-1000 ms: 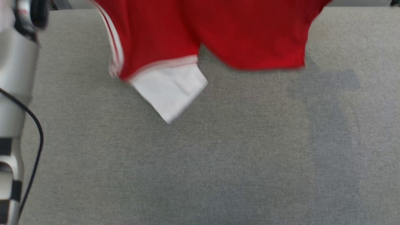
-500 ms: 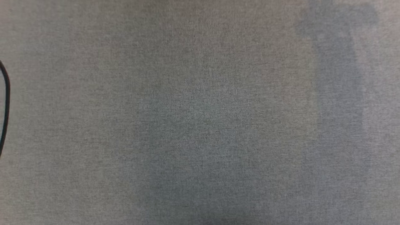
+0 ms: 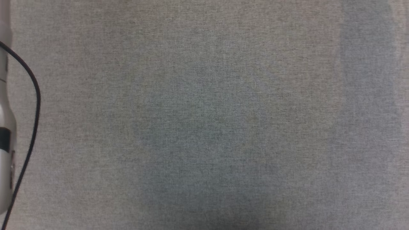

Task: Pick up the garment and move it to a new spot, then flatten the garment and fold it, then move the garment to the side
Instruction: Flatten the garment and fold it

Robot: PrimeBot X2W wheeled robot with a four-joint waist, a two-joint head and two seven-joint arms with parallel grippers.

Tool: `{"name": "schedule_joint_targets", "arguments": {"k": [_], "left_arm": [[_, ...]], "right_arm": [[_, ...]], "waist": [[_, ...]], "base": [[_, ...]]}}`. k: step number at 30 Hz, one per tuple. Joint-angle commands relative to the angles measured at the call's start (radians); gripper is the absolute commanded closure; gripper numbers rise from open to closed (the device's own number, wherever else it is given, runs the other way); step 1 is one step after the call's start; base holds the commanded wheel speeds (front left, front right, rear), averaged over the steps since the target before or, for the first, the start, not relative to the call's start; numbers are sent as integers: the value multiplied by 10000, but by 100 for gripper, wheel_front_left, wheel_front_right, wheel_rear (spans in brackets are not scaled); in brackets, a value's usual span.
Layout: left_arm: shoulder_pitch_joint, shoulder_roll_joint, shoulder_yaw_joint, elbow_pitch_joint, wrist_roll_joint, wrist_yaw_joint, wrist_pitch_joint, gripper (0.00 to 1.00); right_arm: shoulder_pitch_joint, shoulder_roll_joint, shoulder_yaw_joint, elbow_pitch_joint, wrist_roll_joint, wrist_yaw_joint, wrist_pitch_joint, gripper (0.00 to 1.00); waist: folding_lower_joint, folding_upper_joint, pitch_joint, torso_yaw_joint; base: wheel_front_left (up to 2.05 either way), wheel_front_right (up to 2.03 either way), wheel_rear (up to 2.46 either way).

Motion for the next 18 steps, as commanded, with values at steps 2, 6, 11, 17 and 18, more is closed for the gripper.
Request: {"name": "schedule_joint_targets", "arguments": {"k": [2, 6, 11, 17, 18], "left_arm": [[568, -86, 96, 208, -158, -170, -84, 100], [1456, -211, 204, 382, -421, -423, -120, 100], [3116, -355, 329, 73, -691, -684, -145, 100], [5645, -481, 414, -975, -849, -806, -150, 100], [5994, -514, 443, -1164, -899, -816, -150, 100]], "right_arm": [[543, -95, 350, -108, 295, -19, -91, 100], [1467, -366, 948, -496, 808, -19, -301, 100], [3122, -810, 1571, -1150, 1537, -19, -731, 100], [5386, -1476, 1962, -2045, 2304, -19, -1084, 100], [5752, -1579, 2002, -2186, 2435, -19, -1055, 100]], "waist": [[-1, 0, 0, 136], [-1, 0, -199, 252], [-1, 0, -785, 376], [-1, 0, -1779, 499], [-1, 0, -1943, 532]], "base": [[0, 0, 0], [0, 0, 0], [0, 0, 0], [0, 0, 0], [0, 0, 0]]}}
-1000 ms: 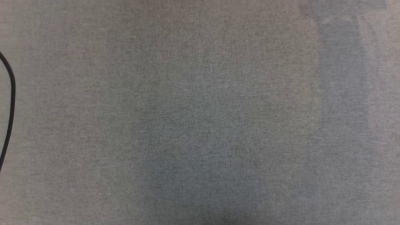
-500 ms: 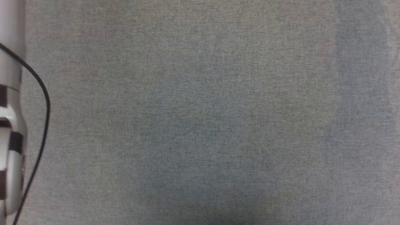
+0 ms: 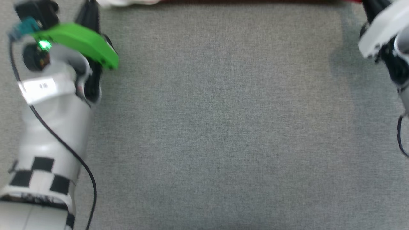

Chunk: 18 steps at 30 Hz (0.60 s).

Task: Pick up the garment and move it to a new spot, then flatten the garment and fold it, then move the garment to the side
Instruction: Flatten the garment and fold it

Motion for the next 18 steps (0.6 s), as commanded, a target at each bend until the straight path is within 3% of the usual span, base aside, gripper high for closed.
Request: {"name": "schedule_joint_targets", "arguments": {"k": [1, 8, 18], "left_arm": [[628, -20, 63, -264, -142, -38, -56, 100], [3212, 184, 62, -1497, -174, 215, -52, 100], [6984, 933, 43, -4473, -380, 1387, 795, 100]], "right_arm": [[644, -231, 34, -225, 272, -19, -13, 100], [3017, -744, -186, -1027, 730, -19, -20, 100], [6194, -954, -1212, -2295, 595, -19, 298, 100]], "waist": [[0, 0, -872, 179], [0, 0, -2152, 154], [0, 0, -3654, 121]], "base": [[0, 0, 0], [0, 0, 0], [0, 0, 0]]}}
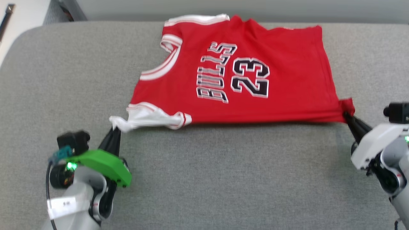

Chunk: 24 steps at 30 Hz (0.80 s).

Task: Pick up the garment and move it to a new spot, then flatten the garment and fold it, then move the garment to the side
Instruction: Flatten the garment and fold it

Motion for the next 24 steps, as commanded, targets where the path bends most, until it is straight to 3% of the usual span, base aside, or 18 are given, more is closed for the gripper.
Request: {"name": "schedule_joint_targets", "arguments": {"k": [1, 13, 24], "left_arm": [[587, 309, 150, -416, -70, 325, 123, 100], [4157, 1158, 315, -4159, -337, 2098, 1480, 100], [6085, 1499, 687, -5743, -789, 2906, 1916, 100]], "right_arm": [[485, -127, -291, -141, -78, -21, 75, 100], [4382, 635, -2821, -2663, -1367, -21, 1382, 100], [7327, 2347, -4976, -5450, -2639, -21, 3266, 100]], "waist": [[1, 0, -827, 1], [1, 0, -1759, 229], [1, 0, -1979, 365]], "base": [[0, 0, 0], [0, 0, 0], [0, 0, 0]]}}
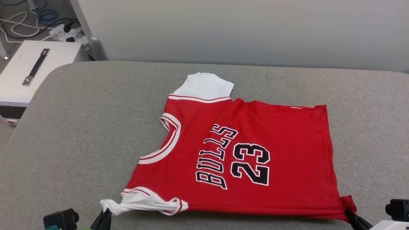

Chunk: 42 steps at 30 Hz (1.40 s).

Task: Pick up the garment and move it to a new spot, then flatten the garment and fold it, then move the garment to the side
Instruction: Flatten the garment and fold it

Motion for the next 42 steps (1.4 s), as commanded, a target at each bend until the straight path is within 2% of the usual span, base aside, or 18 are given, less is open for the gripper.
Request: {"name": "schedule_joint_targets", "arguments": {"k": [1, 7, 8, 16, 29, 42], "left_arm": [[180, 234, 225, -86, -59, 147, -34, 100], [-134, 376, 168, -350, 38, 99, 96, 100], [-784, 375, 15, -228, 134, -96, 205, 100], [-3053, 183, -532, 680, 446, -814, 523, 100], [-5443, -387, -1004, 2865, 517, -1712, 589, 100], [-6314, -963, -1493, 4930, 219, -2535, 807, 100]], "right_arm": [[194, 24, -287, -231, -148, -34, 156, 100], [293, 318, -633, -900, -567, -34, 667, 100], [60, 346, -719, -1054, -833, -34, 765, 100], [-1250, 117, -483, -1004, -1460, -34, 914, 100], [-3232, -523, 559, 106, -1549, -34, 942, 100], [-3954, -752, 1462, 1524, -1215, -34, 551, 100]], "waist": [[1, 0, 69, 27], [1, 0, 307, 139], [1, 0, 493, 175], [1, 0, 1183, 52], [1, 0, 2230, -123], [1, 0, 2491, -101]], "base": [[0, 0, 0], [0, 0, 0], [0, 0, 0], [0, 0, 0], [0, 0, 0], [0, 0, 0]]}}
